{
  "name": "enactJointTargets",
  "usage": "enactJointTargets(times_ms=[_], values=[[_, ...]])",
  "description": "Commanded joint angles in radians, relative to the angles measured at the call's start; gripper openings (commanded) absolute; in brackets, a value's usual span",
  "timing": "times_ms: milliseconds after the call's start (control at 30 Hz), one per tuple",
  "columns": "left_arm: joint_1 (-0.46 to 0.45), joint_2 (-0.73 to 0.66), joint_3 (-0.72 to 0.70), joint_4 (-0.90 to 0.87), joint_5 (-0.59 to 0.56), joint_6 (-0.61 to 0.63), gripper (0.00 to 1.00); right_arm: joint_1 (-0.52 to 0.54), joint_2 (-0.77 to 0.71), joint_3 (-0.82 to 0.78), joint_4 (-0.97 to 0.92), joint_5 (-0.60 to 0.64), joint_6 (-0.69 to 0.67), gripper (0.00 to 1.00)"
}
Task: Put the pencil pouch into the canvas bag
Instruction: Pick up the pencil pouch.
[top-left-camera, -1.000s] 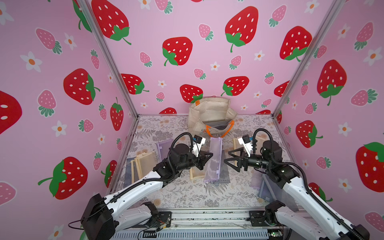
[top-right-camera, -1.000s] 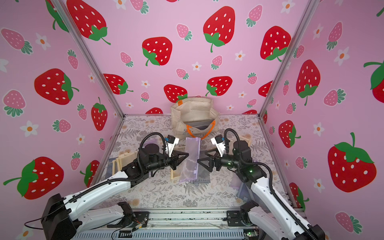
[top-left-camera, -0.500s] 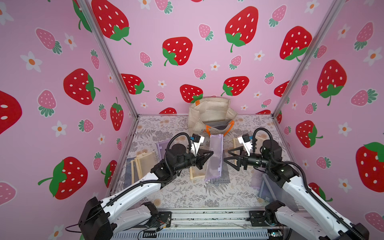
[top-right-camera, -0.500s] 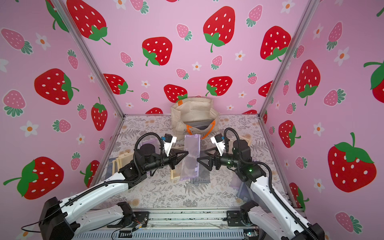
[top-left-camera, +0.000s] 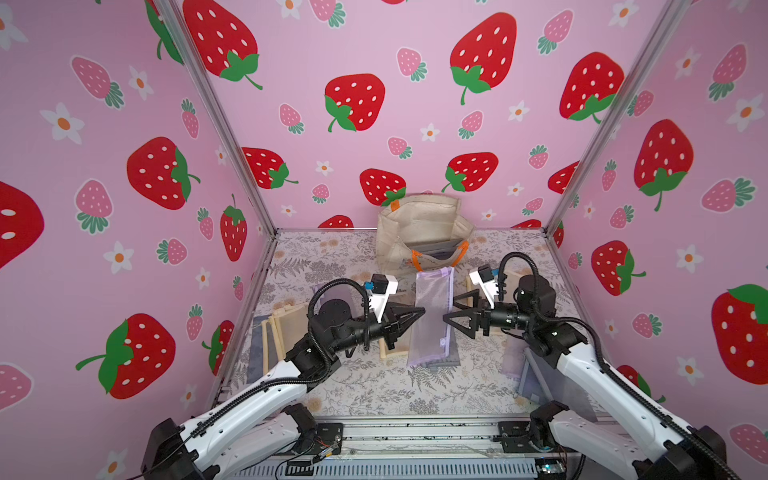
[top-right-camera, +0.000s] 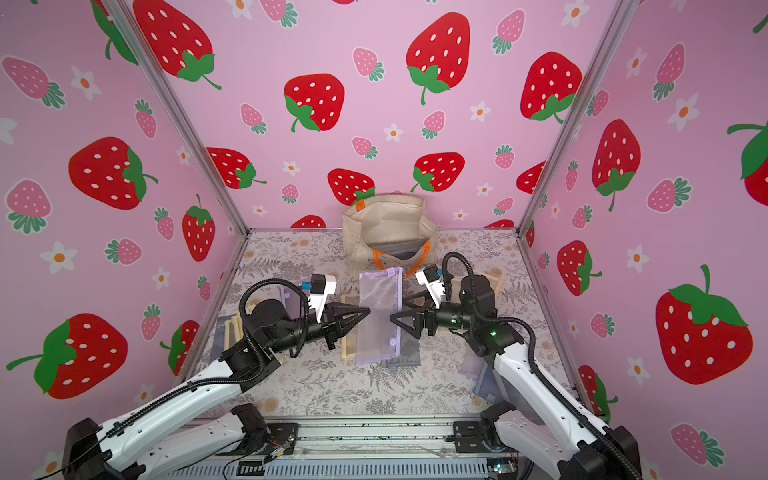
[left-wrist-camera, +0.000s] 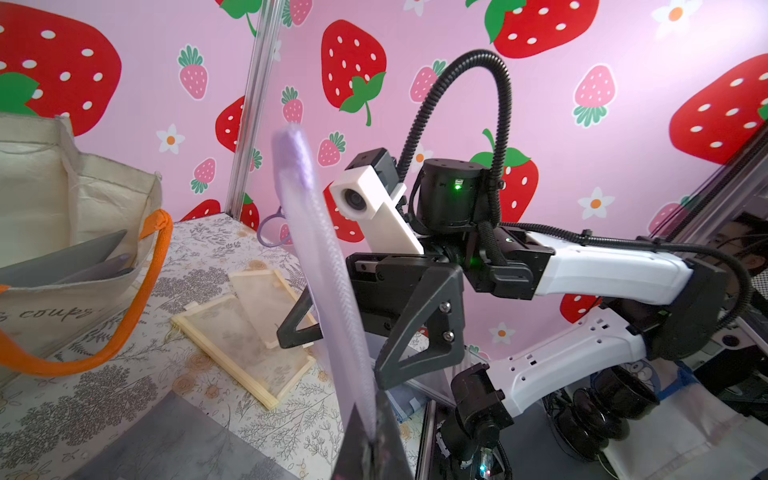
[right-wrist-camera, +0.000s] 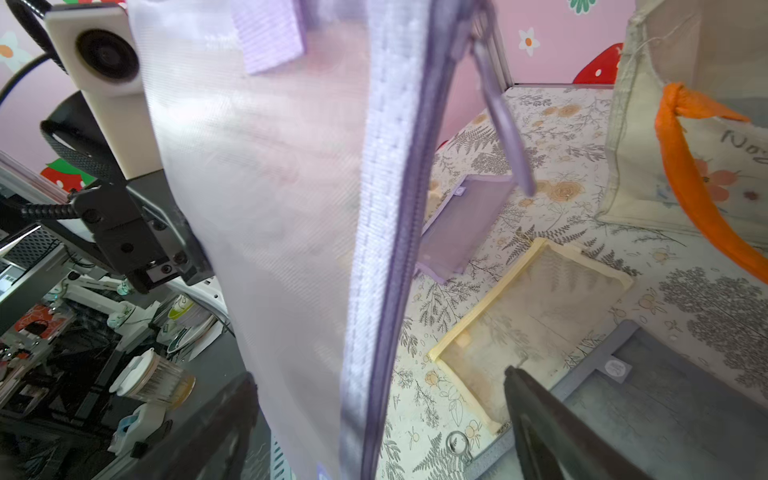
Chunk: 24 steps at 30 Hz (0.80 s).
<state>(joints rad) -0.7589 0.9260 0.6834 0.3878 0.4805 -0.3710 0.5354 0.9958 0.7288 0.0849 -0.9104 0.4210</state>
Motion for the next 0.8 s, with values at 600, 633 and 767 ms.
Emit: enactJointTargets(times_ms=[600,633,767], values=[[0.004,-0.058,-0.025,0.001,-0.003,0.033,0.00,0.093,0.008,0.013,0.130,-0.061,-0.050,0.15],[0.004,-0.059,-0.025,-0.006,-0.008,0.034,0.00,0.094,0.006,0.015,0.129,-0.061,-0.050,0.13],[0.004,-0.056,-0.030,-0.015,-0.021,0.040,0.00,0.094,-0.011,0.020,0.110,-0.044,-0.059,0.05]])
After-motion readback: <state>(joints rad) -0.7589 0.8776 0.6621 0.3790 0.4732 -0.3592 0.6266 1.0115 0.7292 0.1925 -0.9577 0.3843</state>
